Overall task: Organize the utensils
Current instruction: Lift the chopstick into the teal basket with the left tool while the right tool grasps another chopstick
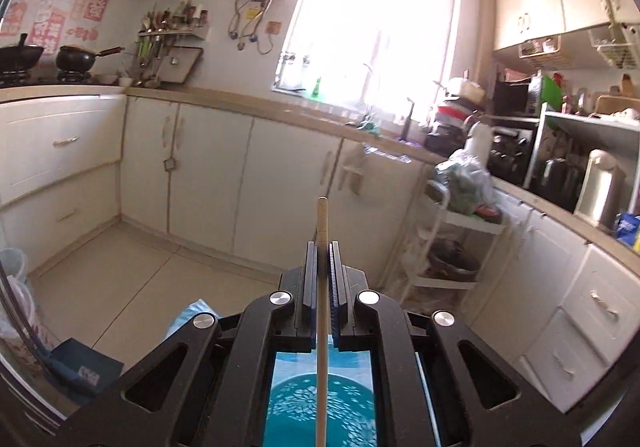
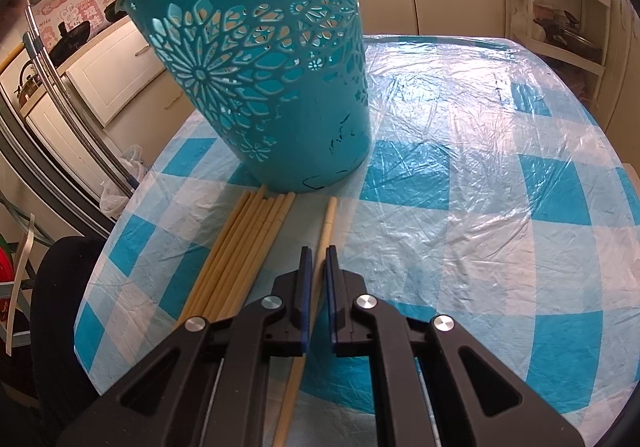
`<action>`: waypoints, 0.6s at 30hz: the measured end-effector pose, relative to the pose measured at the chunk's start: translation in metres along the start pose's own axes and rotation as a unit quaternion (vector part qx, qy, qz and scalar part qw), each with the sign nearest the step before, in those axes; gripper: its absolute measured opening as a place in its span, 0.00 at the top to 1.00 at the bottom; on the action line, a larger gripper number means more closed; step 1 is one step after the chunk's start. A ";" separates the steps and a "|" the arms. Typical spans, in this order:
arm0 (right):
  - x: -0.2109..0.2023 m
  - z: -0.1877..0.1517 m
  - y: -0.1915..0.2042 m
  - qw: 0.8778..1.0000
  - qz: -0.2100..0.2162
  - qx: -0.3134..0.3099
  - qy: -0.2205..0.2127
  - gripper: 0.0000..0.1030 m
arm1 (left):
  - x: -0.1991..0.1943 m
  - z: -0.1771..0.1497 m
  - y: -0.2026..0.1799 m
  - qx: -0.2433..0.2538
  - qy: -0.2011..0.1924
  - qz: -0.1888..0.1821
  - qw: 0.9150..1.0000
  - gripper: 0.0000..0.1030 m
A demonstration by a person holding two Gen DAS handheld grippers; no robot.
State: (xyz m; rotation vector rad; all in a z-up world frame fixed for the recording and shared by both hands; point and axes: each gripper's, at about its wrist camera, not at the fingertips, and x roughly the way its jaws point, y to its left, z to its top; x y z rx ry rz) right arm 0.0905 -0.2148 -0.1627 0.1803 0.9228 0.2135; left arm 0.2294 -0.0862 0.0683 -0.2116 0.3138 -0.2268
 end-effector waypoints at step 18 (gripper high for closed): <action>-0.001 -0.001 0.007 1.000 -0.015 -0.020 0.014 0.91 | 0.020 -0.091 0.037 0.044 0.102 0.042 0.993 0.72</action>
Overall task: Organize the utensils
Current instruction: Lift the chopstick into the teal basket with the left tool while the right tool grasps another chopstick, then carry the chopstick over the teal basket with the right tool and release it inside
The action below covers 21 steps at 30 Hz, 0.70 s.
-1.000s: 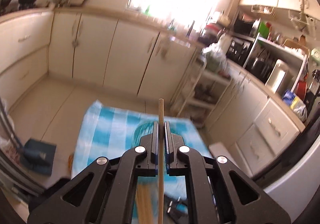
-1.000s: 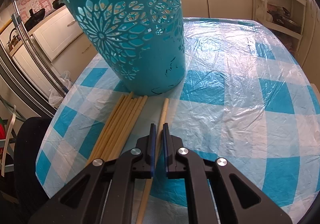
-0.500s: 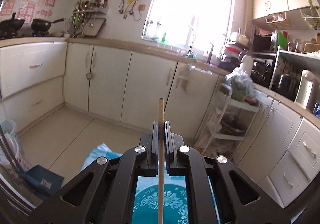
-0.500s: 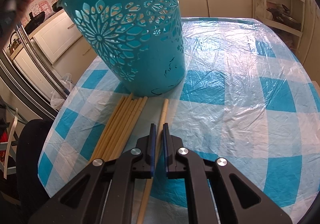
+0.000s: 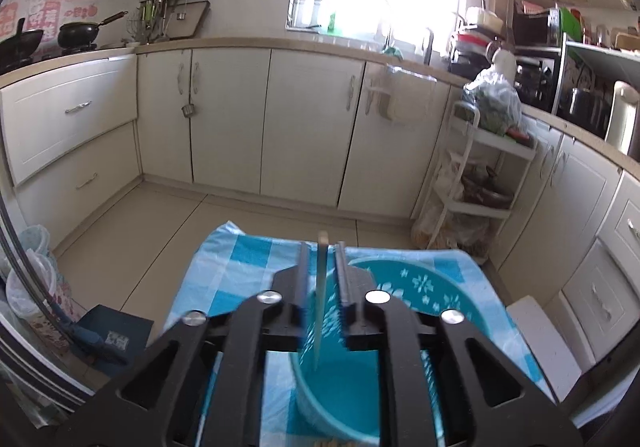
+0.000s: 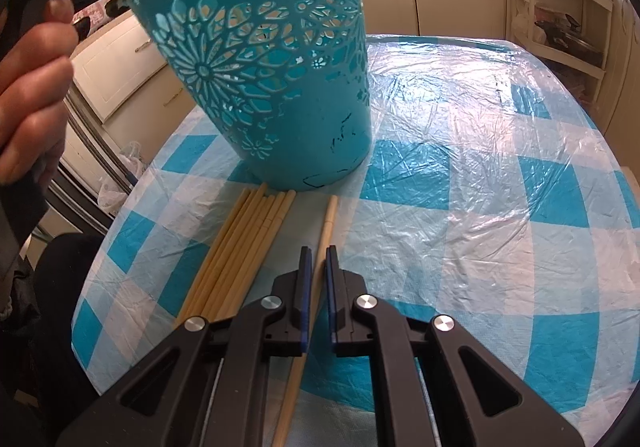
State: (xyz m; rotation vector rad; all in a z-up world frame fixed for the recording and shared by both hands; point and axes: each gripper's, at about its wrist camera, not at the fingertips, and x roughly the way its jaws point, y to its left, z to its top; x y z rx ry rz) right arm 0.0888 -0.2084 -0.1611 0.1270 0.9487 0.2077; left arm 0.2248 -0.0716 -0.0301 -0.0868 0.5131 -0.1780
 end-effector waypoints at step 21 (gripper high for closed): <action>-0.108 -0.002 -0.005 0.993 0.067 0.067 -0.066 0.94 | -0.083 -0.076 0.113 -0.087 0.060 0.044 0.993 0.25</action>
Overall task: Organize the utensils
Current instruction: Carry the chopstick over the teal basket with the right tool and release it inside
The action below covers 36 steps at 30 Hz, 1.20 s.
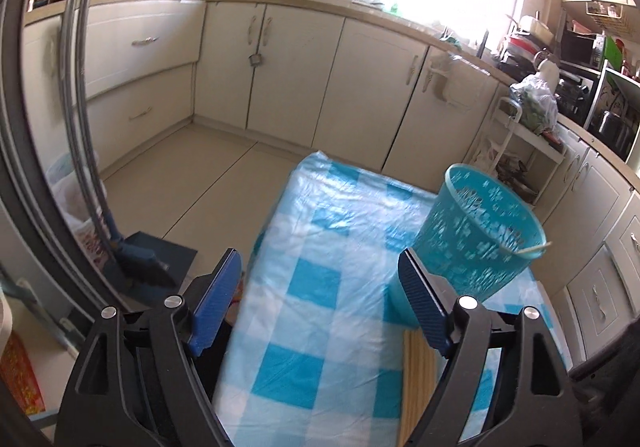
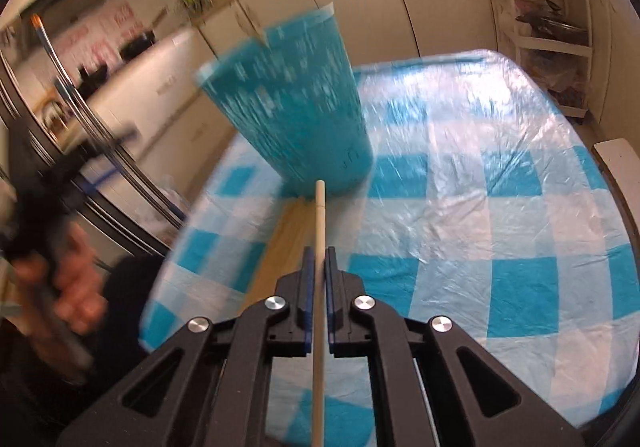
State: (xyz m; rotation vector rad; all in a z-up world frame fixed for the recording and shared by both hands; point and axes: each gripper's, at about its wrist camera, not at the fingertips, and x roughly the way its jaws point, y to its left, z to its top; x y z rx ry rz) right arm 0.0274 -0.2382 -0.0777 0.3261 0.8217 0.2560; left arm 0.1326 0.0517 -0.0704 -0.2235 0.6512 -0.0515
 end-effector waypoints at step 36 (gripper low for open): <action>0.048 0.134 0.056 0.981 -0.036 -0.061 -0.183 0.88 | 0.025 -0.051 0.016 -0.001 0.018 0.035 0.999 0.24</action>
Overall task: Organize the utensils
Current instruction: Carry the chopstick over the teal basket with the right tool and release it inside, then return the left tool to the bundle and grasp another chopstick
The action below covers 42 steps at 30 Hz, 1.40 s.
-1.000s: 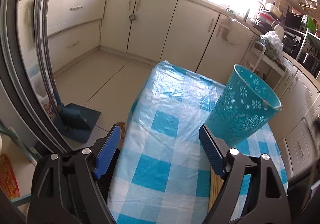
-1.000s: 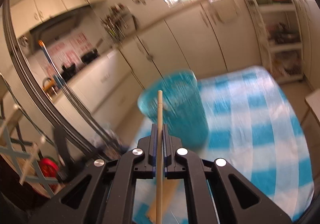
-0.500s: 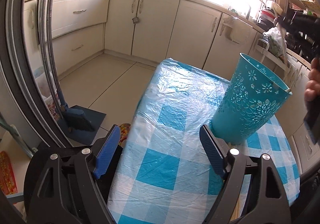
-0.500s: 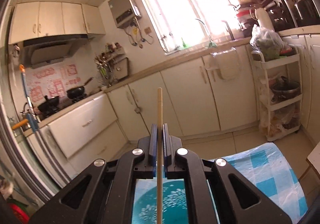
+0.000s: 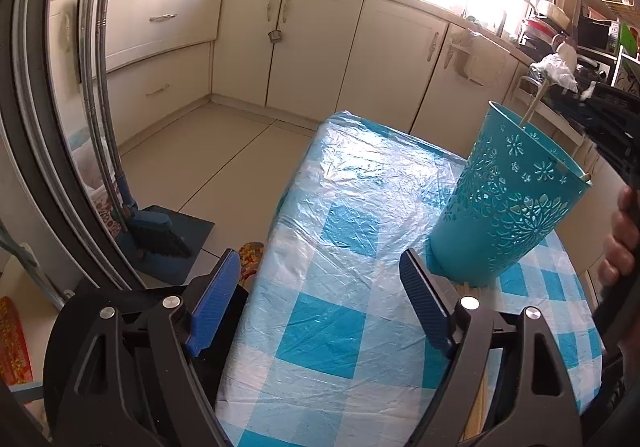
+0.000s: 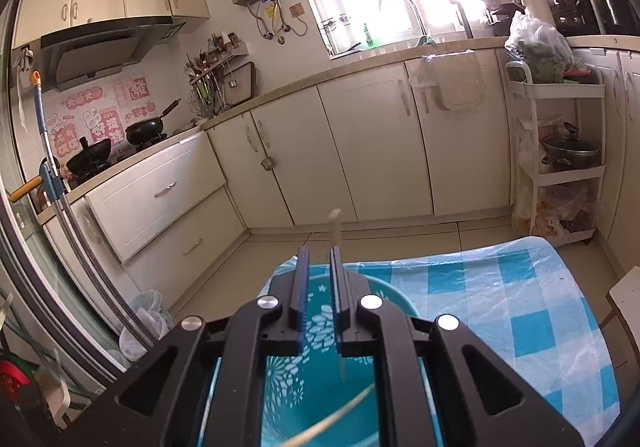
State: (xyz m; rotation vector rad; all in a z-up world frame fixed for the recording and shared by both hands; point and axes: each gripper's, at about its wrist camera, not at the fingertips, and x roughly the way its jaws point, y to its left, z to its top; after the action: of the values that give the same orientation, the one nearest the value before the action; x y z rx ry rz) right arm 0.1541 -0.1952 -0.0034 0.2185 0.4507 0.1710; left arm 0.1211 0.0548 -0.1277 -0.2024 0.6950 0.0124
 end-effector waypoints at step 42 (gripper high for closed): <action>0.013 -0.159 0.000 0.965 -0.077 -0.041 0.248 0.83 | 0.008 -0.014 -0.001 0.021 0.024 -0.004 0.999 0.20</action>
State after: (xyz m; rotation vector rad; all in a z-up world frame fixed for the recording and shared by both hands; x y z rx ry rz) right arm 0.0943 -0.1650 -0.1484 0.0556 0.9540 0.0894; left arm 0.1184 0.0509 -0.1427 -0.1661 0.7418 -0.0156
